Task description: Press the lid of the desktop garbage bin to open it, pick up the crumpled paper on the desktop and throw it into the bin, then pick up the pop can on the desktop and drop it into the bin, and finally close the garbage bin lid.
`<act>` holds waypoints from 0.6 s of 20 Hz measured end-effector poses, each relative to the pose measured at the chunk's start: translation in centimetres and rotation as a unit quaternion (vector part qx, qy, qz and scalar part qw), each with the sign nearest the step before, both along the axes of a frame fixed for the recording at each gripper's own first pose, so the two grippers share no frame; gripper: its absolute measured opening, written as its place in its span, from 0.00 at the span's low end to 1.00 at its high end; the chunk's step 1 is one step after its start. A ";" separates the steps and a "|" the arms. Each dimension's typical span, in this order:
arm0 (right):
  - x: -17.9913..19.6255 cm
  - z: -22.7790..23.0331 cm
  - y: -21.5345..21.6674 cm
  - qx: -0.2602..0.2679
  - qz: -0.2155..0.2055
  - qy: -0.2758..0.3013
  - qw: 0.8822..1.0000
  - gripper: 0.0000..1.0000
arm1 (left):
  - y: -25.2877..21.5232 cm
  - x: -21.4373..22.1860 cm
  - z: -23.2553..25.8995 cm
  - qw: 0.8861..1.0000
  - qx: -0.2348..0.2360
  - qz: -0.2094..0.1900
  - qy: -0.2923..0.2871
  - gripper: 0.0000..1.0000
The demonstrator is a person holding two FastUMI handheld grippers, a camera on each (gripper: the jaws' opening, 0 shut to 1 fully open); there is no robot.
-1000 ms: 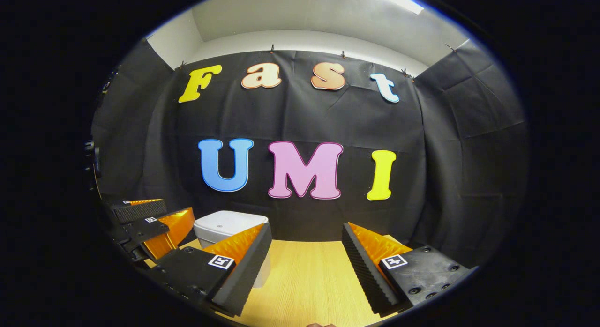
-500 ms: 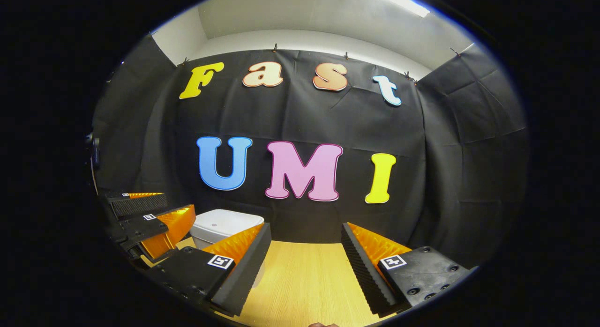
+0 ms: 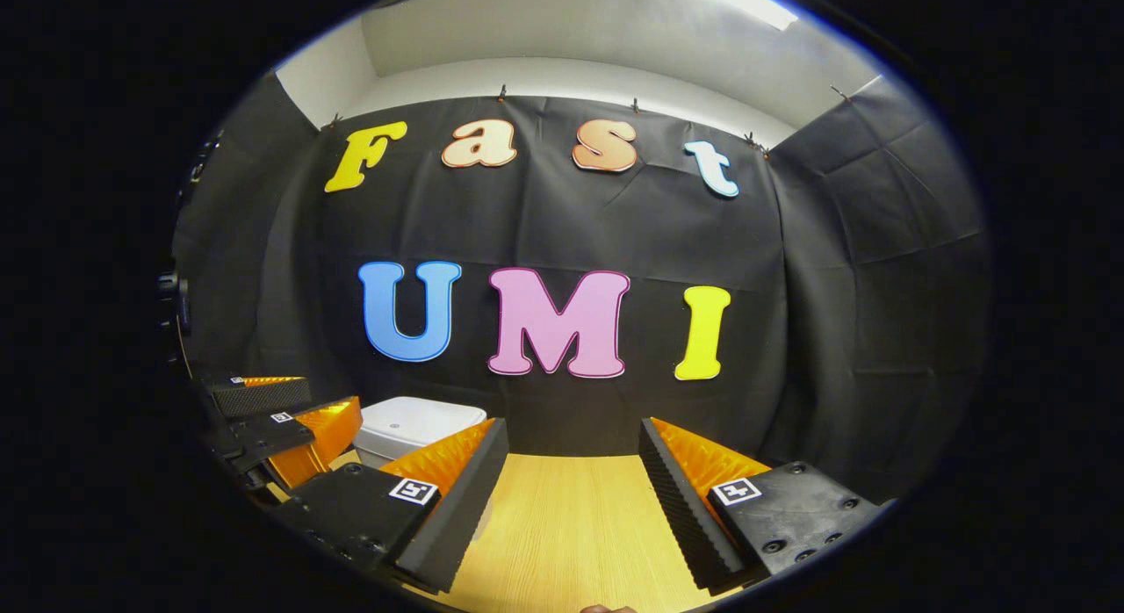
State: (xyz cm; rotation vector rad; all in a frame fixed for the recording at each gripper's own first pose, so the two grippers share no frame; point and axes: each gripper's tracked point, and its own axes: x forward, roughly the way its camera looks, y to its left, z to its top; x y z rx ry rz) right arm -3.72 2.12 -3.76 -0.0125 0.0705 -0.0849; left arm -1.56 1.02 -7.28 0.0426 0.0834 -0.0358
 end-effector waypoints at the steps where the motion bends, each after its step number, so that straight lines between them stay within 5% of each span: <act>1: -0.1 0.0 -0.1 -0.001 0.001 -0.001 1.000 0.97 | 0.0 -0.1 0.1 1.000 0.000 0.000 -0.001 0.97; 12: -0.7 0.0 -0.4 -0.001 -0.002 -0.001 1.000 0.97 | -0.1 -1.1 -0.3 1.000 0.007 0.000 0.005 0.97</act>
